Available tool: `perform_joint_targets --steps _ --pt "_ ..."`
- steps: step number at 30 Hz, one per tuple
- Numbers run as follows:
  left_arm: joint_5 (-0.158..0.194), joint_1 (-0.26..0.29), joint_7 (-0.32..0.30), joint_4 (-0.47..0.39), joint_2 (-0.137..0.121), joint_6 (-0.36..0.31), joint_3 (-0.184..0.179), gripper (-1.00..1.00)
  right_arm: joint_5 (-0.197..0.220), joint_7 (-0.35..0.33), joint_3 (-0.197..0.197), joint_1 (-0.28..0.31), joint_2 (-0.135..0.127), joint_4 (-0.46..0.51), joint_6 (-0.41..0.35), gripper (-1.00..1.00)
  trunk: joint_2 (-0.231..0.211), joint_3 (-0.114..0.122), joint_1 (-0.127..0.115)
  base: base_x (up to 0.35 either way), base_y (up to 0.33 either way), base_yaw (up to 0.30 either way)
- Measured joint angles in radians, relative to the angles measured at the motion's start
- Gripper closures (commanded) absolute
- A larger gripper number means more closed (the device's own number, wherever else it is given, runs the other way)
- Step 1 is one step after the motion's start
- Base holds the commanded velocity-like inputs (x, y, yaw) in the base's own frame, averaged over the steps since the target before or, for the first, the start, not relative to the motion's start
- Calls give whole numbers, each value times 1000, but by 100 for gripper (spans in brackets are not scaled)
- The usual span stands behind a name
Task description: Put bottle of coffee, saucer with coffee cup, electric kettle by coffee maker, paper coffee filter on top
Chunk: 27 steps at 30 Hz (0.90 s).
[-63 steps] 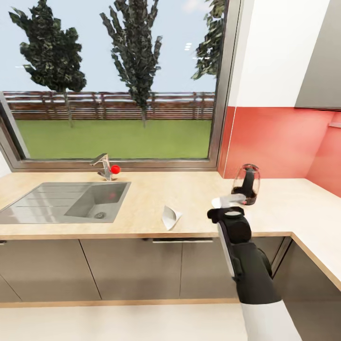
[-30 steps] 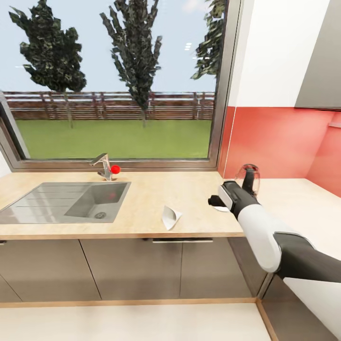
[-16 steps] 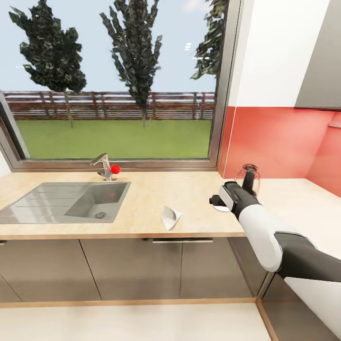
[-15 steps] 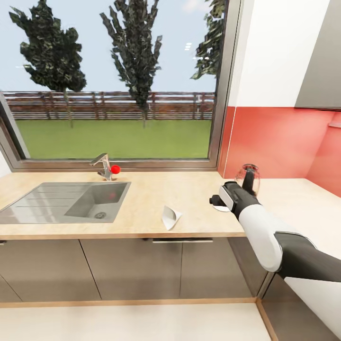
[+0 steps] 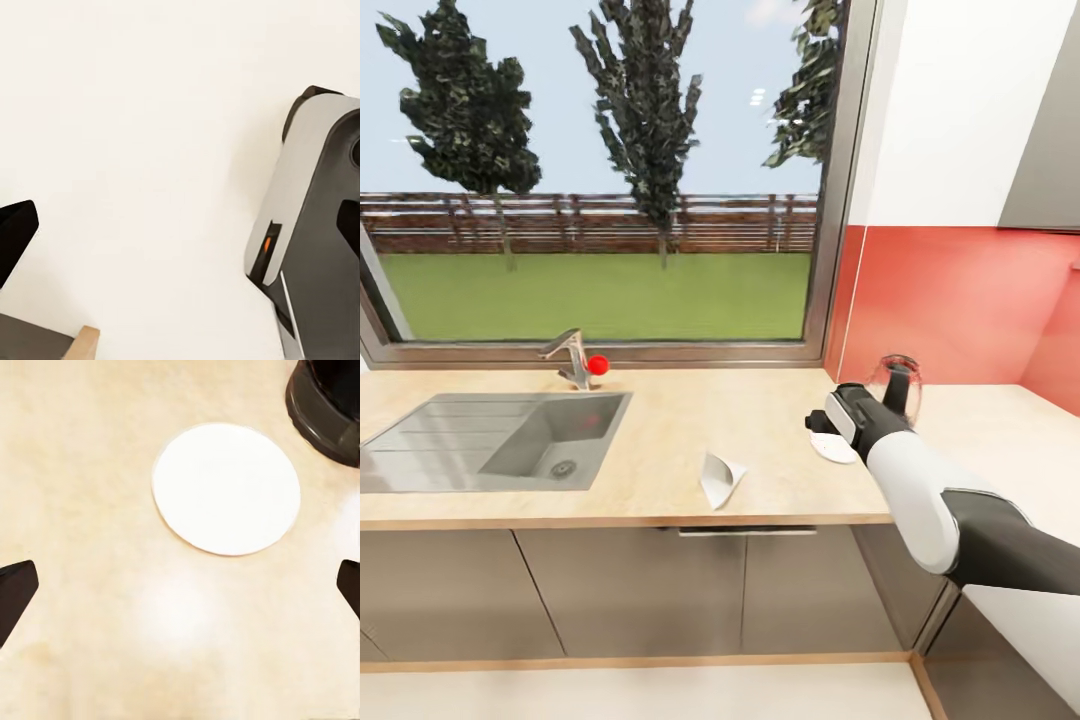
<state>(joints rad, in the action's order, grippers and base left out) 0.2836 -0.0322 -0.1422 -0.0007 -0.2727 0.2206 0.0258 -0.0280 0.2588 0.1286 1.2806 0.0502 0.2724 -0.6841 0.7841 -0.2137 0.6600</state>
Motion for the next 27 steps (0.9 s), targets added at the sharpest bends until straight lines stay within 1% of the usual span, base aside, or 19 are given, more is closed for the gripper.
perform_joint_targets --steps 2,7,11,12,16,22,27 --pt "3 0 0 0 -9 0 1 -100 0 0 1 0 0 -1 13 -100 0 0 0 211 0 0" --pt "21 0 0 1 -17 1 0 -100 1 0 1 0 -4 -26 46 -100 0 0 1 50 0 0" --pt "24 0 0 0 -18 2 0 -100 1 0 1 0 -17 -38 59 -100 0 0 0 121 0 0" --pt "24 0 0 -1 -18 5 0 -100 0 0 1 0 -29 -39 59 -100 0 0 0 162 0 0" --pt "24 0 0 -2 -18 7 0 -100 2 0 1 0 -40 -39 58 -100 0 0 0 60 0 0" --pt "24 0 0 -2 -17 9 1 -100 3 1 5 0 -44 -54 56 -100 0 0 0 56 -31 0" --pt "25 0 0 -1 -17 8 1 -100 3 1 5 1 -44 -66 55 -100 0 0 0 261 -25 0"
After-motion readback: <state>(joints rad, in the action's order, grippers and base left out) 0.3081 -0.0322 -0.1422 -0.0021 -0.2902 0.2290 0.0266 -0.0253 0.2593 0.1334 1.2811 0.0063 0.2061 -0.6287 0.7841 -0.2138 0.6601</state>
